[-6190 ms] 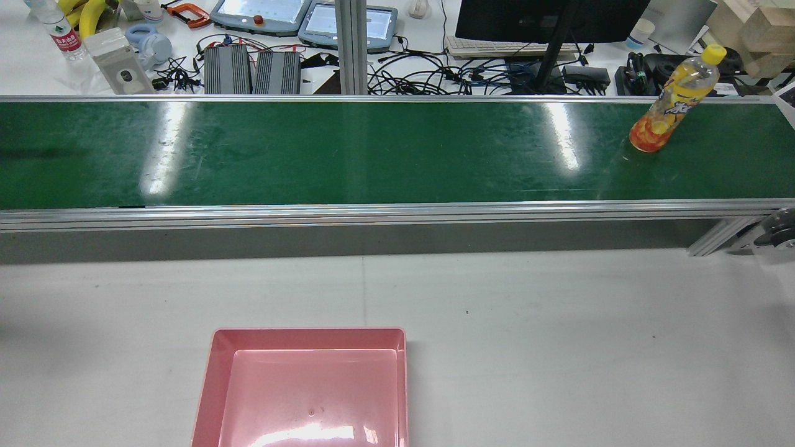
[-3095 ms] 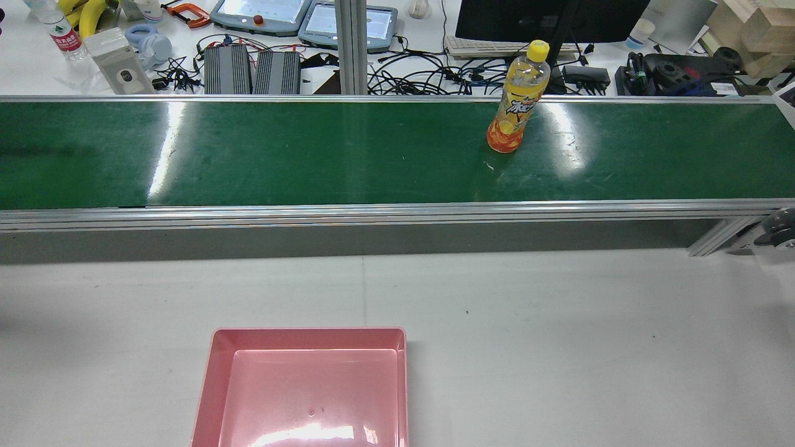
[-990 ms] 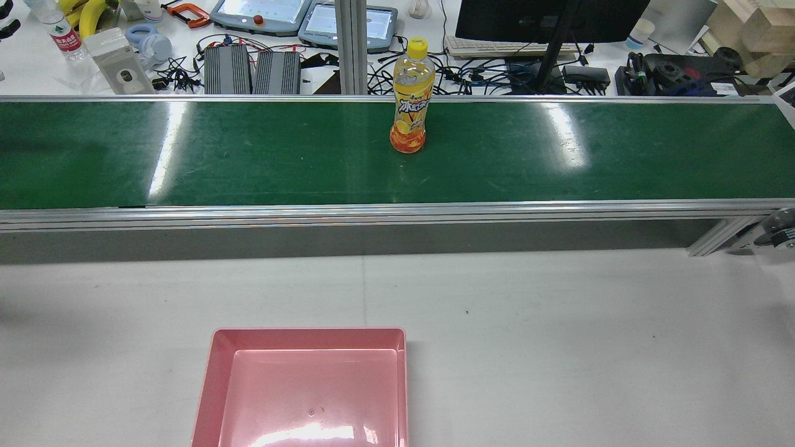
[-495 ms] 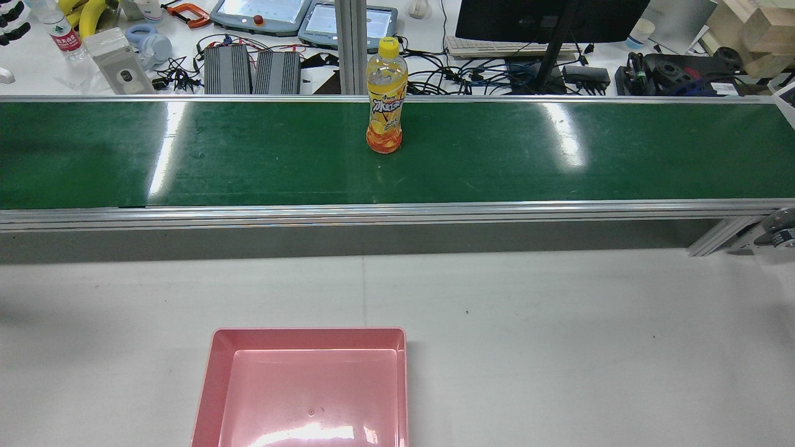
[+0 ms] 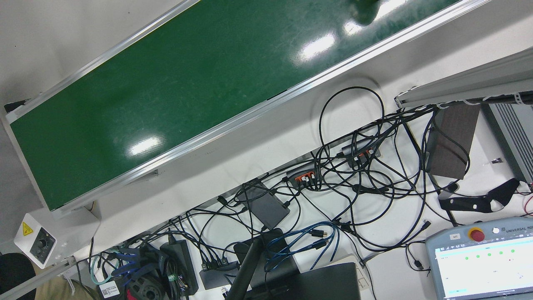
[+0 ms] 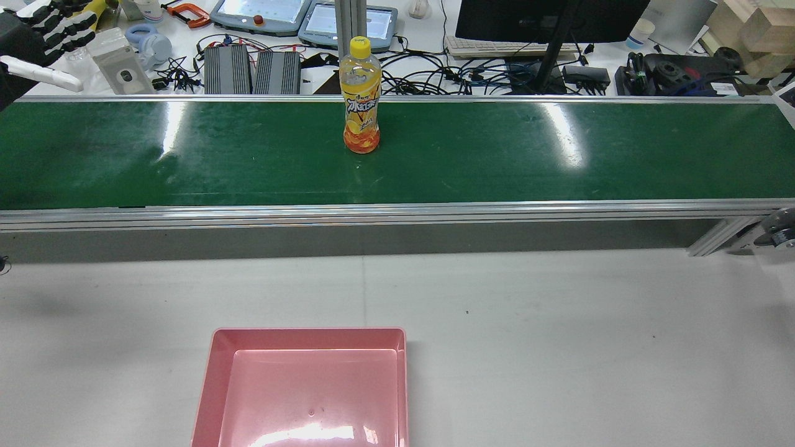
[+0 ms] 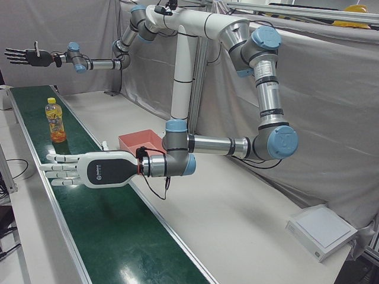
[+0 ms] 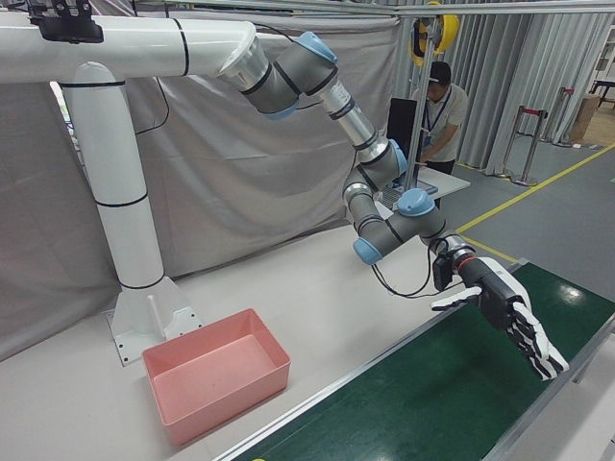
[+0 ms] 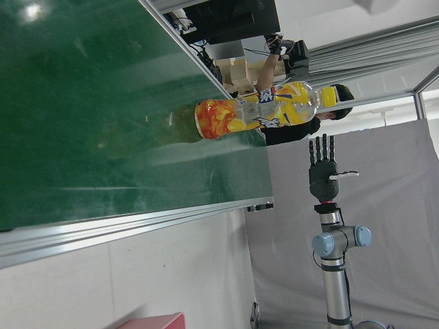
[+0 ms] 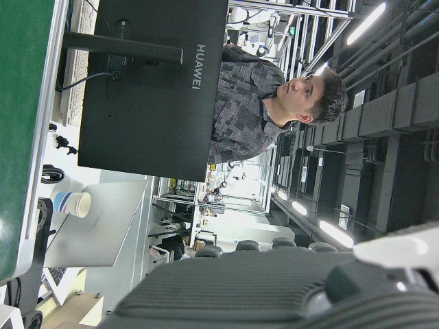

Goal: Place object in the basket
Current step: 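Move the left hand along the conveyor toward the approaching bottle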

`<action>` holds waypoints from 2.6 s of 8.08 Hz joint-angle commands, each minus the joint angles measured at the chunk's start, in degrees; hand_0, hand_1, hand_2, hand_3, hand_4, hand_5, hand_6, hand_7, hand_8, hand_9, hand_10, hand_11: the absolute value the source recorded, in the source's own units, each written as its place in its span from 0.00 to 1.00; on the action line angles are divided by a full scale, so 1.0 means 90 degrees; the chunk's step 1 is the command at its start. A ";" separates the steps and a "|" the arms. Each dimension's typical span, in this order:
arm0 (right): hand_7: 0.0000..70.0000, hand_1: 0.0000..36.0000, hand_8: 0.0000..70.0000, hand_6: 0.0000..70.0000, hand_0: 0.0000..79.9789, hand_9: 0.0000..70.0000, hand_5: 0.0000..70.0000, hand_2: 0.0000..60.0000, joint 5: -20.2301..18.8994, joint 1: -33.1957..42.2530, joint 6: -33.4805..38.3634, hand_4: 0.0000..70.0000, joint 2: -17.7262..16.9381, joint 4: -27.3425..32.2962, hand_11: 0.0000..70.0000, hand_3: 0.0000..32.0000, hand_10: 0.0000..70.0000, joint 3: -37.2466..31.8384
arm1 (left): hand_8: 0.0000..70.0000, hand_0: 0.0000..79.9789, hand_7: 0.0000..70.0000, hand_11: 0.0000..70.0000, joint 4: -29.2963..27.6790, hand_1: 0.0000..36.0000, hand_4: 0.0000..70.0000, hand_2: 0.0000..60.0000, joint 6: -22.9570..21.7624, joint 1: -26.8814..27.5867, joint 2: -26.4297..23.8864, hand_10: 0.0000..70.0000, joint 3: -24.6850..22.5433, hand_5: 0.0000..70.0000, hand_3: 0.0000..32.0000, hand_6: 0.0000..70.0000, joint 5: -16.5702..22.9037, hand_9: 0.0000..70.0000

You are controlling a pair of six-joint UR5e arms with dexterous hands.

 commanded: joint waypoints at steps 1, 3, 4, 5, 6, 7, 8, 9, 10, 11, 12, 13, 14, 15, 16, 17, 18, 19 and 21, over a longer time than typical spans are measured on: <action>0.00 0.00 0.00 0.00 0.00 0.00 0.00 0.00 0.0000 0.0000 0.0000 0.00 0.0000 0.0000 0.00 0.00 0.00 0.0000 | 0.12 0.74 0.10 0.13 0.0575 0.47 0.06 0.00 0.0108 0.0115 -0.0417 0.07 -0.0022 0.24 0.00 0.00 -0.0205 0.08; 0.00 0.00 0.00 0.00 0.00 0.00 0.00 0.00 0.0000 0.0000 0.0000 0.00 0.0000 0.0000 0.00 0.00 0.00 0.0000 | 0.10 0.67 0.07 0.09 0.0497 0.39 0.01 0.00 0.0118 0.0280 -0.0378 0.05 0.0008 0.16 0.01 0.00 -0.0596 0.07; 0.00 0.00 0.00 0.00 0.00 0.00 0.00 0.00 0.0000 0.0000 0.0000 0.00 0.0000 0.0000 0.00 0.00 0.00 0.0000 | 0.09 0.65 0.07 0.07 0.0487 0.37 0.00 0.00 0.0109 0.0291 -0.0378 0.03 0.0008 0.14 0.04 0.00 -0.0607 0.07; 0.00 0.00 0.00 0.00 0.00 0.00 0.00 0.00 0.0000 0.0000 0.0000 0.00 0.0000 0.0000 0.00 0.00 0.00 0.0000 | 0.09 0.64 0.06 0.06 0.0390 0.36 0.00 0.00 0.0118 0.0301 -0.0378 0.03 0.0017 0.14 0.08 0.00 -0.0685 0.06; 0.00 0.00 0.00 0.00 0.00 0.00 0.00 0.00 0.0000 0.0000 0.0000 0.00 0.0000 0.0000 0.00 0.00 0.00 0.0000 | 0.10 0.63 0.06 0.06 0.0390 0.35 0.00 0.00 0.0118 0.0407 -0.0378 0.03 0.0017 0.14 0.11 0.00 -0.0685 0.07; 0.00 0.00 0.00 0.00 0.00 0.00 0.00 0.00 0.0000 0.0000 0.0000 0.00 0.0000 0.0000 0.00 0.00 0.00 0.0000 | 0.09 0.63 0.06 0.04 0.0341 0.35 0.00 0.00 0.0138 0.0602 -0.0368 0.01 0.0056 0.14 0.14 0.00 -0.0676 0.07; 0.00 0.00 0.00 0.00 0.00 0.00 0.00 0.00 0.0000 0.0000 0.0000 0.00 0.0000 0.0000 0.00 0.00 0.00 0.0000 | 0.10 0.63 0.07 0.04 -0.0065 0.35 0.00 0.00 0.0138 0.0739 -0.0349 0.01 0.0347 0.13 0.14 0.00 -0.0676 0.07; 0.00 0.00 0.00 0.00 0.00 0.00 0.00 0.00 0.0000 0.0000 0.0000 0.00 0.0000 0.0000 0.00 0.00 0.00 0.0000 | 0.09 0.63 0.07 0.06 -0.0563 0.33 0.00 0.00 0.0128 0.0750 -0.0349 0.02 0.0630 0.13 0.14 0.00 -0.0666 0.07; 0.00 0.00 0.00 0.00 0.00 0.00 0.00 0.00 0.0000 0.0000 0.0000 0.00 0.0000 0.0000 0.00 0.00 0.00 0.0000 | 0.09 0.63 0.07 0.06 -0.0567 0.34 0.00 0.00 0.0128 0.0760 -0.0349 0.02 0.0652 0.14 0.14 0.00 -0.0637 0.07; 0.00 0.00 0.00 0.00 0.00 0.00 0.00 0.00 0.0000 0.0000 0.0000 0.00 0.0000 0.0000 0.00 0.00 0.00 0.0000 | 0.09 0.65 0.07 0.06 -0.0597 0.36 0.00 0.00 0.0147 0.0750 -0.0349 0.02 0.0662 0.14 0.14 0.00 -0.0627 0.06; 0.00 0.00 0.00 0.00 0.00 0.00 0.00 0.00 0.0000 0.0000 0.0000 0.00 0.0000 0.0000 0.00 0.00 0.00 0.0000 | 0.09 0.65 0.08 0.06 -0.0694 0.35 0.00 0.00 0.0157 0.0760 -0.0349 0.03 0.0643 0.15 0.07 0.00 -0.0598 0.07; 0.00 0.00 0.00 0.00 0.00 0.00 0.00 0.00 0.0000 0.0000 0.0000 0.00 0.0000 -0.0010 0.00 0.00 0.00 0.0000 | 0.09 0.65 0.08 0.06 -0.0723 0.34 0.00 0.00 0.0148 0.0963 -0.0349 0.03 0.0642 0.15 0.11 0.00 -0.0617 0.06; 0.00 0.00 0.00 0.00 0.00 0.00 0.00 0.00 0.0000 0.0000 0.0000 0.00 0.0000 0.0000 0.00 0.00 0.00 0.0000 | 0.09 0.67 0.08 0.08 -0.0714 0.36 0.00 0.00 0.0148 0.1023 -0.0349 0.04 0.0642 0.15 0.06 0.00 -0.0617 0.06; 0.00 0.00 0.00 0.00 0.00 0.00 0.00 0.00 0.0000 0.0000 0.0000 0.00 0.0000 0.0000 0.00 0.00 0.00 0.0000 | 0.08 0.68 0.08 0.10 -0.0724 0.37 0.00 0.00 0.0138 0.1033 -0.0349 0.05 0.0594 0.18 0.04 0.00 -0.0598 0.06; 0.00 0.00 0.00 0.00 0.00 0.00 0.00 0.00 0.0000 0.0000 0.0000 0.00 0.0000 0.0000 0.00 0.00 0.00 0.0000 | 0.09 0.68 0.08 0.09 -0.0733 0.38 0.00 0.00 0.0138 0.1033 -0.0349 0.05 0.0584 0.18 0.02 0.00 -0.0598 0.07; 0.00 0.00 0.00 0.00 0.00 0.00 0.00 0.00 0.0000 0.0000 0.0000 0.00 0.0000 0.0000 0.00 0.00 0.00 0.0000 | 0.09 0.69 0.08 0.09 -0.0879 0.40 0.02 0.00 0.0128 0.1053 -0.0358 0.04 0.0565 0.19 0.00 0.00 -0.0578 0.06; 0.00 0.00 0.00 0.00 0.00 0.00 0.00 0.00 0.0000 0.0000 0.0000 0.00 0.0000 0.0000 0.00 0.00 0.00 0.0000 | 0.09 0.69 0.08 0.07 -0.0977 0.41 0.02 0.00 0.0031 0.1343 -0.0358 0.03 0.0564 0.20 0.00 0.00 -0.0597 0.06; 0.00 0.00 0.00 0.00 0.00 0.00 0.00 0.00 0.0000 0.0000 0.0000 0.00 0.0000 0.0000 0.00 0.00 0.00 0.0000 | 0.09 0.71 0.09 0.08 -0.0900 0.44 0.04 0.00 0.0021 0.1394 -0.0397 0.03 0.0574 0.21 0.00 0.00 -0.0617 0.06; 0.00 0.00 0.00 0.00 0.00 0.00 0.00 0.00 0.0000 0.0000 0.0000 0.00 0.0000 0.0000 0.00 0.00 0.00 0.0000 | 0.07 0.71 0.09 0.10 -0.0812 0.49 0.00 0.00 -0.0018 0.1404 -0.0427 0.05 0.0564 0.23 0.01 0.00 -0.0637 0.05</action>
